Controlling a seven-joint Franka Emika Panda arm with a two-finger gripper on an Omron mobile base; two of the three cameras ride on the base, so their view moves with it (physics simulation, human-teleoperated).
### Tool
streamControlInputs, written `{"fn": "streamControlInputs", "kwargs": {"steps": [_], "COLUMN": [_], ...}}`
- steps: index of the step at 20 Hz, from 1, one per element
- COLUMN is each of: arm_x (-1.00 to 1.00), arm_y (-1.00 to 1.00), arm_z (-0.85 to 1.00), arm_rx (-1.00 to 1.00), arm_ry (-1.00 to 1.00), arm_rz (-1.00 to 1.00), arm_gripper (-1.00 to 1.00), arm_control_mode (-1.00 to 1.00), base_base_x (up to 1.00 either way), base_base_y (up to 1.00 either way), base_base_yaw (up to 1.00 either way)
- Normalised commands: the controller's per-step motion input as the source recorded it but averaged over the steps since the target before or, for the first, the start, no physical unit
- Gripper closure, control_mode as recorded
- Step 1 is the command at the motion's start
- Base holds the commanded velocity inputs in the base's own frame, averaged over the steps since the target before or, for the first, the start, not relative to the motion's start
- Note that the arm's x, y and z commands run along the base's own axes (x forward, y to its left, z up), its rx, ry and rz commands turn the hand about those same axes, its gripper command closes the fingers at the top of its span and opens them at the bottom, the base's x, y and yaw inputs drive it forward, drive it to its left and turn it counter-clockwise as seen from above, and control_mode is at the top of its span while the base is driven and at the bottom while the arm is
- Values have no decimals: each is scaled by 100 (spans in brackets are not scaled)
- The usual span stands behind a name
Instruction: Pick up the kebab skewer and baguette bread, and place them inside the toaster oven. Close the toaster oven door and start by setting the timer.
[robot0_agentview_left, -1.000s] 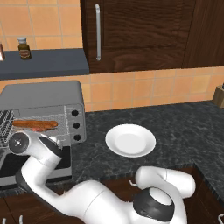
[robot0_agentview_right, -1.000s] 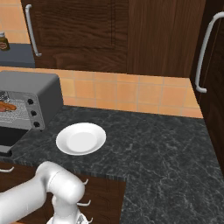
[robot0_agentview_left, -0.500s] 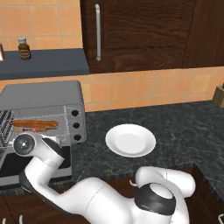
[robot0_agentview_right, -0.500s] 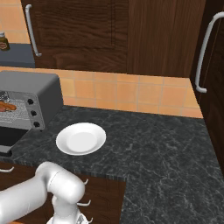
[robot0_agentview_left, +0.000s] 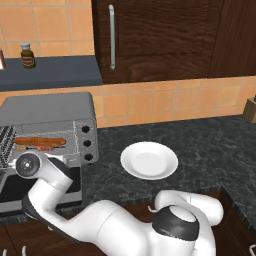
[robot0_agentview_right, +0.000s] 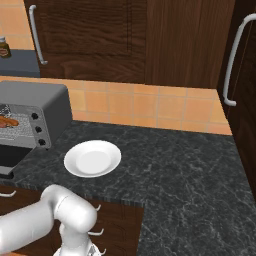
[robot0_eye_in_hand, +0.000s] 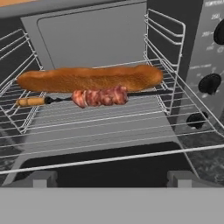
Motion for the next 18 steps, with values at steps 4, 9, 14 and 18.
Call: {"fn": "streamControlInputs", "kwargs": {"steps": [4,9,14,18], "arm_x": [8,44,17,-32], "arm_y": [6,0,0,5], "arm_z": [-9,-10,-6,-9], "arm_rx": [-5,-1,0,-3], "arm_ry": [0,-5,-1,0], "arm_rz": [9,5,1,1], "arm_gripper": [-100,-100,-100,-100], "arm_control_mode": [-100,-100,-100,-100], "base_base_x": [0,0,0,0], "base_base_y": [0,0,0,0], "base_base_yaw": [0,0,0,0]}}
